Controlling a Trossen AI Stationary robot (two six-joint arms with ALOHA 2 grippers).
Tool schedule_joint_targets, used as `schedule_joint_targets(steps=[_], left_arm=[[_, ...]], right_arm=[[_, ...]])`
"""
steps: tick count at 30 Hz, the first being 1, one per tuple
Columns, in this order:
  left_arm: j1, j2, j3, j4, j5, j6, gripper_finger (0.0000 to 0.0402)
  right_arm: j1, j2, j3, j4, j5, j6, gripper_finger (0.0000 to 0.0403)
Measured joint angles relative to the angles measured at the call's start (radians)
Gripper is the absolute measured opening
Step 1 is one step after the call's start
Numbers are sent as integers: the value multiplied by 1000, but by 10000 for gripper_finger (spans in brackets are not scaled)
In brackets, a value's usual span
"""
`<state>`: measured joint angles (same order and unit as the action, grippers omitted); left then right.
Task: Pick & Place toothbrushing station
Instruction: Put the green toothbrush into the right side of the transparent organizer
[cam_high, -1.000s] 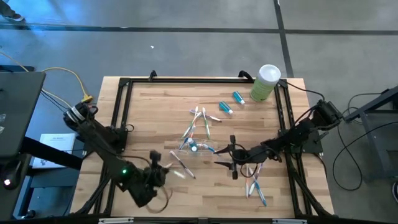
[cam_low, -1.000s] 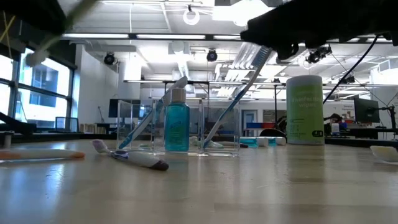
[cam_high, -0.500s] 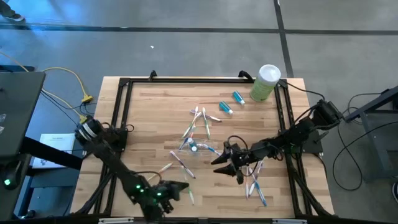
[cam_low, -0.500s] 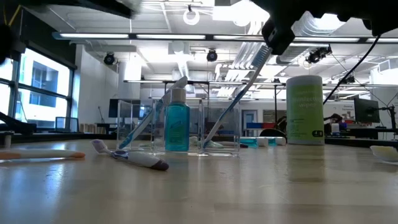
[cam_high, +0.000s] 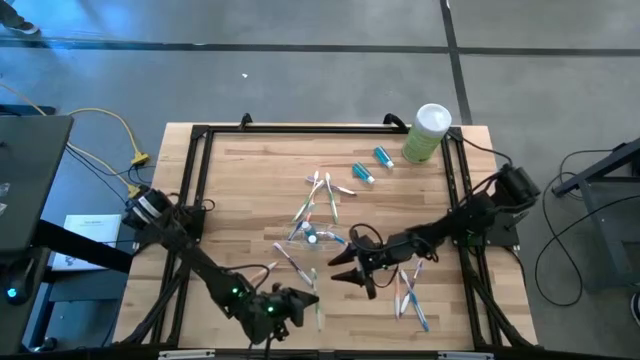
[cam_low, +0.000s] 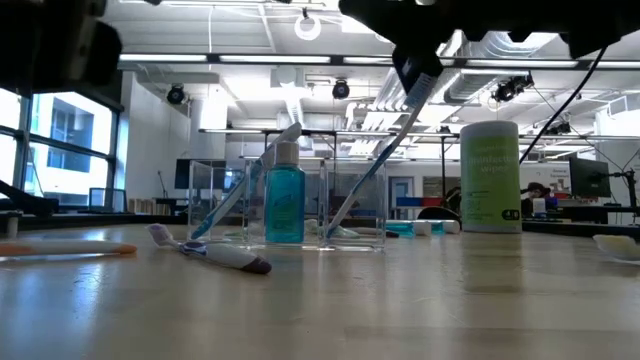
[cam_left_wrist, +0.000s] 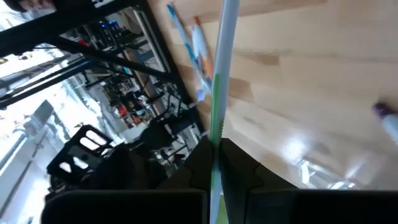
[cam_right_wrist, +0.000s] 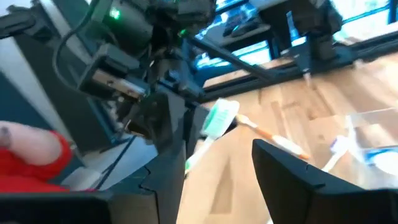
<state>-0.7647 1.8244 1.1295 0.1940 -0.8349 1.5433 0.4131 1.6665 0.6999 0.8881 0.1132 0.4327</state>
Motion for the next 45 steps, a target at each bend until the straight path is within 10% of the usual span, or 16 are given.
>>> schedule_joint_targets(steps=[11, 35, 45], left_arm=[[12, 0, 16, -2, 2, 50, 7], [43, 0, 28, 21, 1, 91, 8], [43, 0, 28, 17, -26, 60, 34]], right_arm=[[-28, 85, 75, -3, -146, 20, 203], [-60, 93, 169, -142, -116, -43, 202], [-60, 93, 169, -145, -116, -111, 107]])
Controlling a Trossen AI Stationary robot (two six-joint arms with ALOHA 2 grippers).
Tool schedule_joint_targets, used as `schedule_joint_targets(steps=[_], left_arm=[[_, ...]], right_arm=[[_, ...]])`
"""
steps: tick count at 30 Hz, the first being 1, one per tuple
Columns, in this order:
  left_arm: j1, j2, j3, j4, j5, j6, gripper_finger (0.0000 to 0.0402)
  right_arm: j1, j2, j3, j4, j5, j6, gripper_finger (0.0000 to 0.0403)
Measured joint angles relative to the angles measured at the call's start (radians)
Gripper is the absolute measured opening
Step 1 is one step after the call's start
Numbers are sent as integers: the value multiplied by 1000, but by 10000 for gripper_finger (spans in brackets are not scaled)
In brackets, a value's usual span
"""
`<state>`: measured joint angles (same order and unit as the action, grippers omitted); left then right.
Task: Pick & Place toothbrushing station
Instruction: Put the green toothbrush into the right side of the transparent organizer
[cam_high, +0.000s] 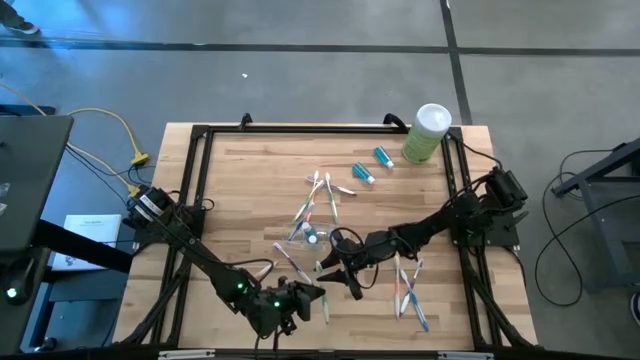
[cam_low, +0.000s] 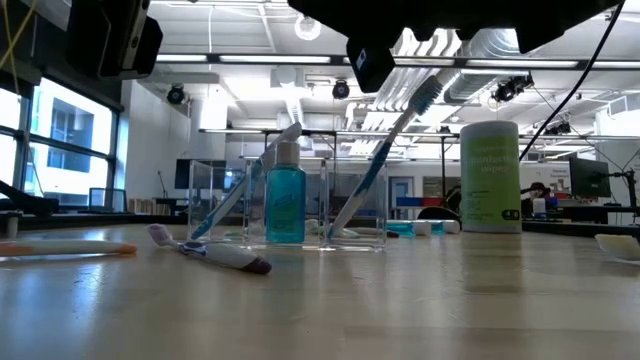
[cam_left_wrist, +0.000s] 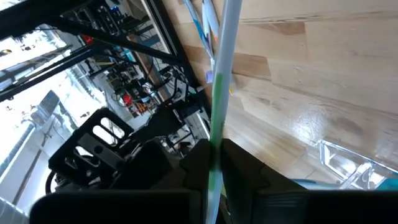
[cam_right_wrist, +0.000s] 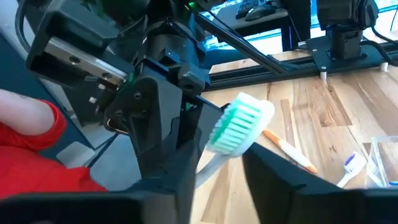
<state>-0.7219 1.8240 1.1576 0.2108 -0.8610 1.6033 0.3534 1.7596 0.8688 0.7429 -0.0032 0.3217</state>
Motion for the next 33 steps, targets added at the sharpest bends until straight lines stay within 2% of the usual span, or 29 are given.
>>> schedule_joint_targets(steps=[6, 9, 15, 26, 29, 33], left_arm=[[0, 0, -2, -14, -1, -4, 41], [0, 0, -2, -14, 3, -19, 41], [-11, 0, -2, -41, -4, -108, 47], [-40, 0, -1, -71, -99, -300, 111], [-56, 0, -1, -90, -135, -384, 115], [-69, 4, -1, -179, -226, -585, 116]], right_arm=[[1, -3, 2, 6, -18, -20, 17], [0, -3, 2, 6, -53, -29, 14], [0, -3, 2, 2, -51, -39, 10], [0, -24, 0, -38, -47, -121, 9], [0, -43, 0, -36, -55, -136, 9], [17, -104, 0, -62, -56, -198, 9]])
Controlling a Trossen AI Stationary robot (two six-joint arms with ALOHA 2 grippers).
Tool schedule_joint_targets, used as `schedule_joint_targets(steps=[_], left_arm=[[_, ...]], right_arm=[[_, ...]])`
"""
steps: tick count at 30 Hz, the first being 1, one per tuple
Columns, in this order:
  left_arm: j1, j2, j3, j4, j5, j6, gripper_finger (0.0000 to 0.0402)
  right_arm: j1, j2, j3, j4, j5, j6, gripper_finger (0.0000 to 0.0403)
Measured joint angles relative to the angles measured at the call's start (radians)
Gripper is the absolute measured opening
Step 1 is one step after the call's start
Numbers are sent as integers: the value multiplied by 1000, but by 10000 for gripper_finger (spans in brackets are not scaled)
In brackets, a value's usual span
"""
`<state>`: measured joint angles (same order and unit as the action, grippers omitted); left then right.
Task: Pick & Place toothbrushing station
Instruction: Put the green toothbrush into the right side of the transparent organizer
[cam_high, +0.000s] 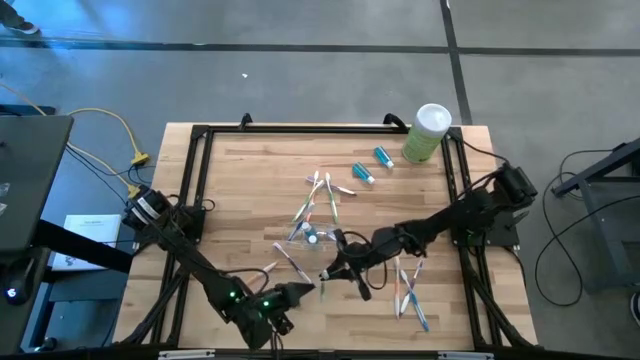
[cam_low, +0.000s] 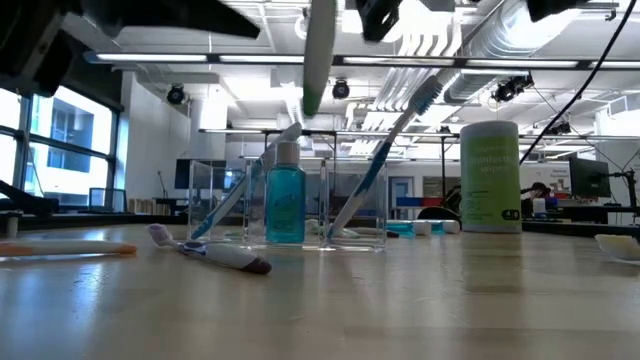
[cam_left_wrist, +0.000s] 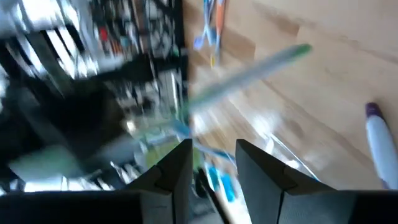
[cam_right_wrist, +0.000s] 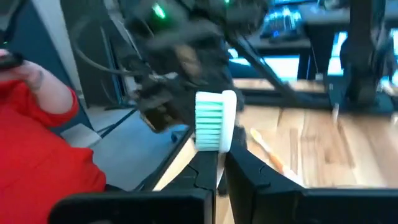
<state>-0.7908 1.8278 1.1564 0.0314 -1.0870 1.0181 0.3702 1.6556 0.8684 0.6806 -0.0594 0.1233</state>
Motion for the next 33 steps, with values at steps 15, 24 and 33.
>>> schedule_joint_targets(steps=[15, 24, 33], left_arm=[[-8, 0, -1, -386, -72, -716, 116], [-12, 0, -1, -598, -127, -1005, 116], [-6, 0, -1, -683, -156, -1101, 116]], right_arm=[[-14, -191, 0, -283, 596, -255, 9], [-130, -175, -43, -301, 558, -108, 9], [-155, -152, -103, -284, 511, 4, 12]])
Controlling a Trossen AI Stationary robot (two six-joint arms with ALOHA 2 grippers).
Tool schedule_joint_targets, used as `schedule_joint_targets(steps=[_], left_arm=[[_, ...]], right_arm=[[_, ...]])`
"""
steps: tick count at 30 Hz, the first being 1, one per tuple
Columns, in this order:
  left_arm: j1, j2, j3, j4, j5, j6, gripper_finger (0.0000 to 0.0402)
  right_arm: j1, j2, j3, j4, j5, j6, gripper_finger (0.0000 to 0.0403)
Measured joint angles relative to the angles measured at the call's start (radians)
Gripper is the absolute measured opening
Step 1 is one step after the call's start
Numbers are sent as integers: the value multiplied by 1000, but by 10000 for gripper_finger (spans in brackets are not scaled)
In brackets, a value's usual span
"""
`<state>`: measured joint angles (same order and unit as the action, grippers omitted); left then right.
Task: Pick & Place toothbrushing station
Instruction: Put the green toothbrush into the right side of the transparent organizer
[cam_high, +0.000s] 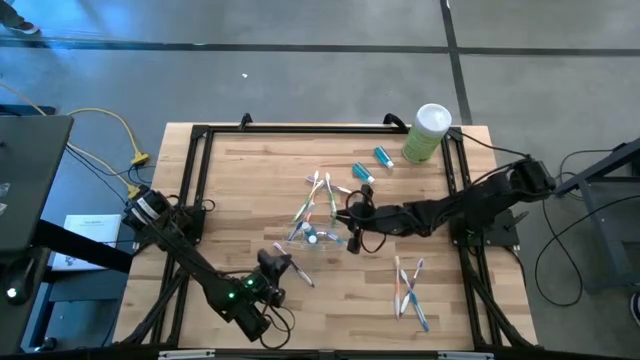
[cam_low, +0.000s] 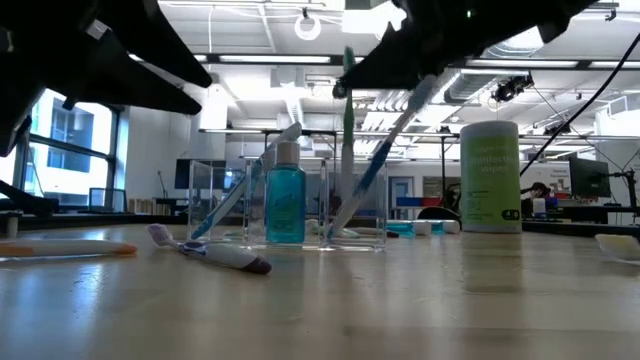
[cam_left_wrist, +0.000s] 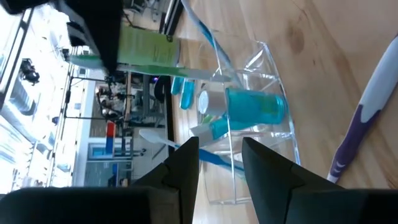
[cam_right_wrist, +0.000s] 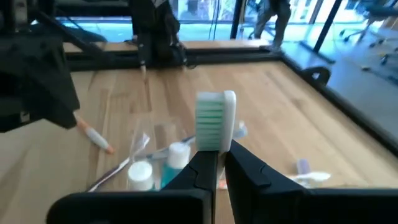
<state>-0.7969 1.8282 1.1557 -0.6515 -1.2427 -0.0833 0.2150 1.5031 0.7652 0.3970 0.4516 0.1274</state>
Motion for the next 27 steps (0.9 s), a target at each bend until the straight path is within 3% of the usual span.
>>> schedule_joint_targets(steps=[13, 22, 27], left_arm=[[5, 0, 0, -20, -19, 4, 116], [5, 0, 0, -43, -22, -46, 116], [5, 0, 0, -45, -23, -49, 116]], right_arm=[[-8, 78, -3, 48, -10, 37, 29], [-4, 77, -4, 67, -6, -9, 119], [5, 7, -4, 58, -6, -26, 182]])
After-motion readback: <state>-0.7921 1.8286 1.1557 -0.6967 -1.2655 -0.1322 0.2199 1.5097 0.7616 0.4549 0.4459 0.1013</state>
